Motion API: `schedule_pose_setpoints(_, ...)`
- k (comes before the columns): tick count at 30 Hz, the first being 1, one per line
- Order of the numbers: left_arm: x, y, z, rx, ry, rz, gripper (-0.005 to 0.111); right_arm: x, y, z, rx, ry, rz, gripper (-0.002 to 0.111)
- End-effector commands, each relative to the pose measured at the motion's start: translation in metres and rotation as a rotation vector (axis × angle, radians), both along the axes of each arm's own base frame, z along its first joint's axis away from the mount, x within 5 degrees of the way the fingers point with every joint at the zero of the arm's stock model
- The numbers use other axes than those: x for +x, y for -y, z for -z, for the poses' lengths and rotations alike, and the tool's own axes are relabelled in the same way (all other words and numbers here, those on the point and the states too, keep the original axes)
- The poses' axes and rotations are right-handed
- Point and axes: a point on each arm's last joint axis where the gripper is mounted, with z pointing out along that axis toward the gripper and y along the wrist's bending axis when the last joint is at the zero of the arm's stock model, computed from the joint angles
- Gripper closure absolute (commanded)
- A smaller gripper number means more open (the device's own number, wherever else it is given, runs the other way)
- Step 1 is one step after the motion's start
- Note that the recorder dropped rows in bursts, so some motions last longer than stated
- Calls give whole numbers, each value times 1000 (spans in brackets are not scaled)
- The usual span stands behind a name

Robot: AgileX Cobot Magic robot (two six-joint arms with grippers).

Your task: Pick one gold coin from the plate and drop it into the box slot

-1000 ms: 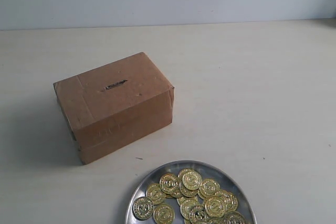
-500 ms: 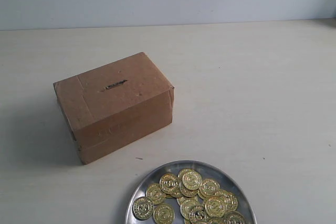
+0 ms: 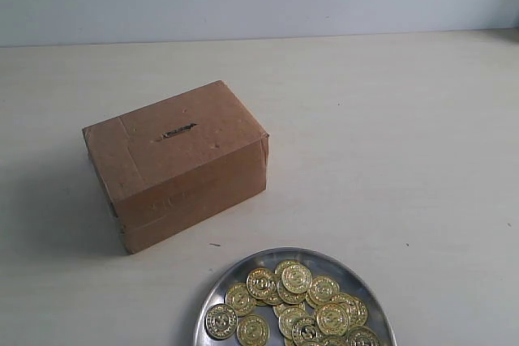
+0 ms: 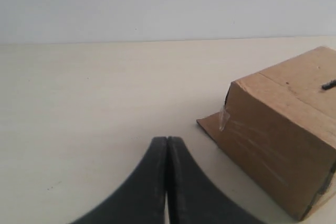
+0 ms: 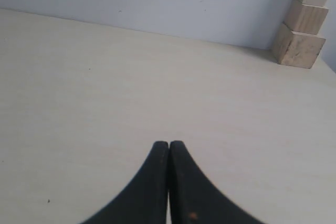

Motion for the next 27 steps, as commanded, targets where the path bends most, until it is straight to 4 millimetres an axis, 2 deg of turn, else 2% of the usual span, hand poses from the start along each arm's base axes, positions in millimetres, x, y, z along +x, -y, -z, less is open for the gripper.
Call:
schedule_pose_setpoints(1,0,0,1,-84,-5,-15,107,0,0,1,-13,3,0,108)
schedule_pose_setpoints(7,0,0,1,-79,-5,-15,107,1,-2,-1,49,29,-2,108)
schedule_pose_setpoints(27,0,0,0,-56,1,-10,107,1,-2,-1,54,29,-1,108)
